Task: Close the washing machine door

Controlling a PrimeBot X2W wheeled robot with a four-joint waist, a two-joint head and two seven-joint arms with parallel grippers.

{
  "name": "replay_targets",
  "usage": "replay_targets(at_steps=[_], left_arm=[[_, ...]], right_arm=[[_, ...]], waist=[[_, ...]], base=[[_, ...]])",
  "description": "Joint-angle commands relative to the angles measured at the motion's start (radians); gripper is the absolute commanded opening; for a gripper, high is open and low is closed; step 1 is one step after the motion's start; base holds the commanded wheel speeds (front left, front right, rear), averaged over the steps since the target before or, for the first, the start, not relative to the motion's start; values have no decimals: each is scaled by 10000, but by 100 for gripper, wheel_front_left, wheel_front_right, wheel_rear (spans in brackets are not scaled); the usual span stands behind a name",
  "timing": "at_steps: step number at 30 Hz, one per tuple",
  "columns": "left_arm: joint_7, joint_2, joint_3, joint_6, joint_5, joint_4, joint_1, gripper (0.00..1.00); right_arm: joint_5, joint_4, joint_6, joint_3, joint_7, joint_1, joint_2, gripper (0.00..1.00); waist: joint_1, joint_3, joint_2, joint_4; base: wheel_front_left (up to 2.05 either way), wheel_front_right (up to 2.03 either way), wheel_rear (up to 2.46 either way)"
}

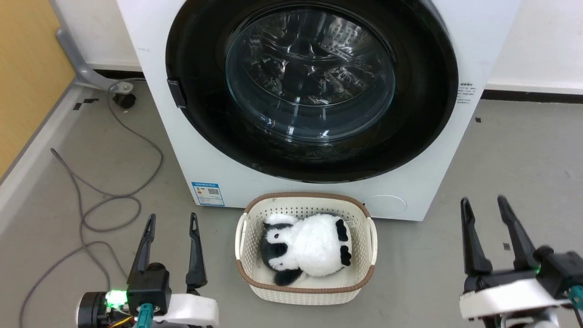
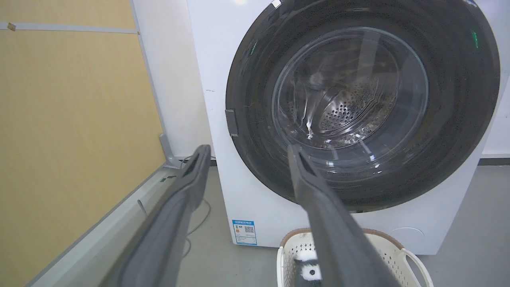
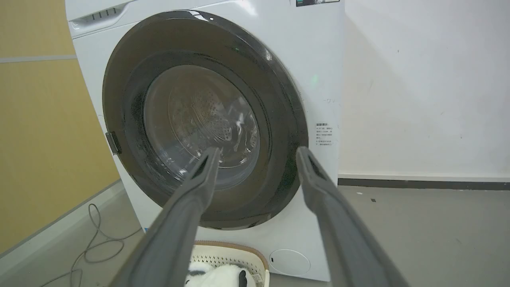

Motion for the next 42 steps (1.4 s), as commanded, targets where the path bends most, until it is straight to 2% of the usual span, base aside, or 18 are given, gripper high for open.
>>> replay_targets(at_steps=[1,3,4,42], left_arm=[[-44,-9,-22,25,-27,40,158,100],[-44,-19,-30,-8,-63,92,198,100],[8,-29,-27,-13,-21,79,85,0],[721,-115,296,-572,24,-48,81,0]], right_arm=[[194,-62,-7,-1,-38,271,47,100],[266,-126,-7,-10,-38,409,48,100],[228,-46,0,-13,6,321,2,0],[-268,-183,-2,99,717,385,15,0]], waist=[[1,-38,0,30],[1,-71,0,41],[1,-72,0,41],[1,-95,0,196]], base=[[0,0,0],[0,0,0],[0,0,0],[0,0,0]])
